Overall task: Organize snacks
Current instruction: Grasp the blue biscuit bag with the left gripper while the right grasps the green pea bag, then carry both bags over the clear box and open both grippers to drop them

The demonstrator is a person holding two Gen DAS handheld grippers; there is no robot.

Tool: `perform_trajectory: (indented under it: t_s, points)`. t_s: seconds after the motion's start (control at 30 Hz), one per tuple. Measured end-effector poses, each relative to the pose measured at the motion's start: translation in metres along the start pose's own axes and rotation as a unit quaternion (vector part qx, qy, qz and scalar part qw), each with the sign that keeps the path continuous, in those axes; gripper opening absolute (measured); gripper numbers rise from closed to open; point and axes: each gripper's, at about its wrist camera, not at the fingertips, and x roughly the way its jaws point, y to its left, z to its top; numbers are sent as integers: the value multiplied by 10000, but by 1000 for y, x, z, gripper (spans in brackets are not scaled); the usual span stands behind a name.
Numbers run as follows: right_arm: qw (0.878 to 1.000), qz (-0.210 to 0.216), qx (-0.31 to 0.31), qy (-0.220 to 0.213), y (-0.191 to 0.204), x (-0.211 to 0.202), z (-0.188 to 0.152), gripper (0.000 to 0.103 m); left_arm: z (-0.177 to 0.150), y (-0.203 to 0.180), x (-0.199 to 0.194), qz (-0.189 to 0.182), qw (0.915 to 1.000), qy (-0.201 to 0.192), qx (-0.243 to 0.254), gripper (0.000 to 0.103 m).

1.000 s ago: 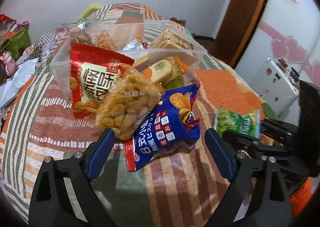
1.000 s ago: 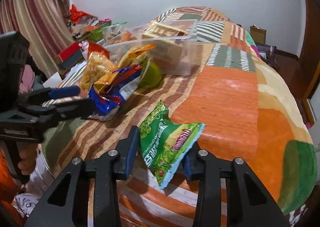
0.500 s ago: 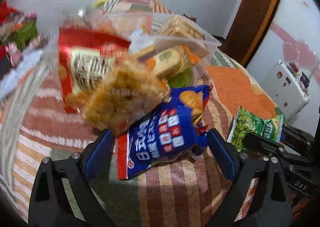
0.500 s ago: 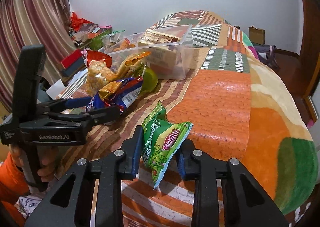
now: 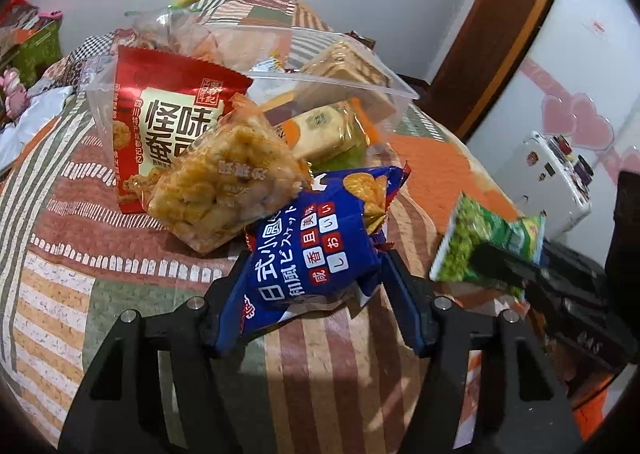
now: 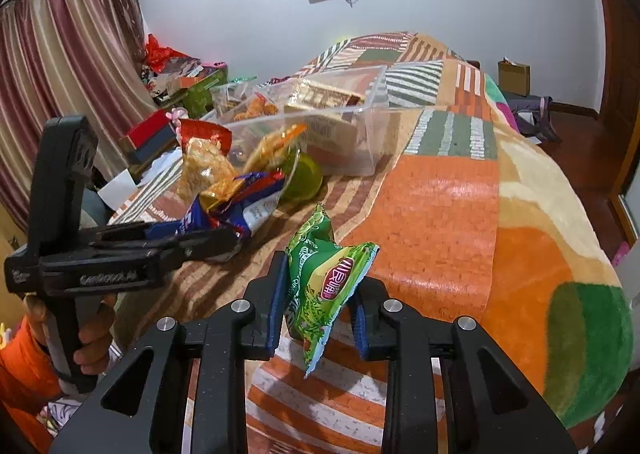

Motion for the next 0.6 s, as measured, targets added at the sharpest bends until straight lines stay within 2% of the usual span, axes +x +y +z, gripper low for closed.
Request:
perform_trajectory:
  t_s: [0.27, 0.6]
  points:
    - [9998, 35, 62, -204, 3, -4, 13, 25, -9, -5, -25, -65, 9998, -178, 99, 62]
    - [9985, 78, -39, -547, 11, -11, 37, 25, 7, -12, -78, 150, 9938, -1053, 319, 62]
